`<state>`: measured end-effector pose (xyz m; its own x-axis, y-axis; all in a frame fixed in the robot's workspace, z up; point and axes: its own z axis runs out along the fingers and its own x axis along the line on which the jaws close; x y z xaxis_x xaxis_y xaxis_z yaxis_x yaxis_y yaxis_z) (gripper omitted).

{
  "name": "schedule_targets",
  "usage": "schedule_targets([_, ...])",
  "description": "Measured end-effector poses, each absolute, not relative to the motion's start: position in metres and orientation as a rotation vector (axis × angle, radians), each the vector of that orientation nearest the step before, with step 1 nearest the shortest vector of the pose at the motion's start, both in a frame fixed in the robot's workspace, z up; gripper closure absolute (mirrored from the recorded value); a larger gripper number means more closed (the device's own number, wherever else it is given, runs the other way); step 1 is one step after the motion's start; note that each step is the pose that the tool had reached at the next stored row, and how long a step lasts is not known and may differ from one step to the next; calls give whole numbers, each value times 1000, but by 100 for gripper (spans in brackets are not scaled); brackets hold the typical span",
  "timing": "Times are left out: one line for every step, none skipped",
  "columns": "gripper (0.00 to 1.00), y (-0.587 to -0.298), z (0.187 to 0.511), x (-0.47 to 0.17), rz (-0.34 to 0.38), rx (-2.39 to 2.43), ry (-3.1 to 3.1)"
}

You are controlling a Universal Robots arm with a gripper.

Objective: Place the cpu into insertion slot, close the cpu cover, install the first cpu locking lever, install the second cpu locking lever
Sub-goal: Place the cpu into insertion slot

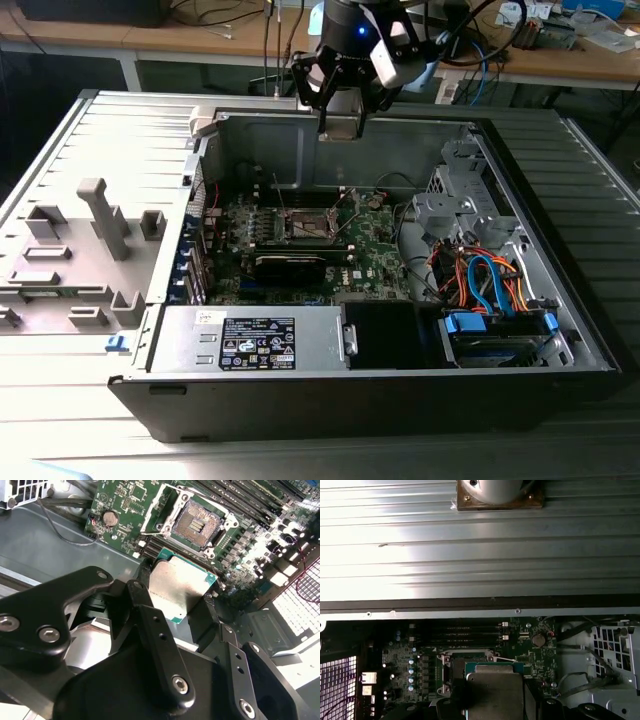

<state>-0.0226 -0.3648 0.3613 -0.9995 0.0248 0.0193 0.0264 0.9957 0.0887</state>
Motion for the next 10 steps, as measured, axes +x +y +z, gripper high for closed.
schedule_targets([45, -365, 361, -23, -139, -40, -3120])
schedule_targets([45, -365, 361, -23, -139, -40, -3120])
schedule_targets([45, -365, 361, -23, -139, -40, -3120])
schedule_targets([45, -365, 361, -23, -139, -40, -3120])
schedule_targets([45, -365, 361, -23, -139, -40, -3120])
schedule_targets([45, -366, 361, -23, -139, -40, -3120])
schedule_targets([45, -366, 361, -23, -139, -40, -3120])
schedule_targets([45, -366, 360, -23, -139, -40, -3120])
schedule_targets([45, -366, 360, -23, -139, -40, -3120])
schedule_targets([45, -366, 360, -23, -139, -40, -3120])
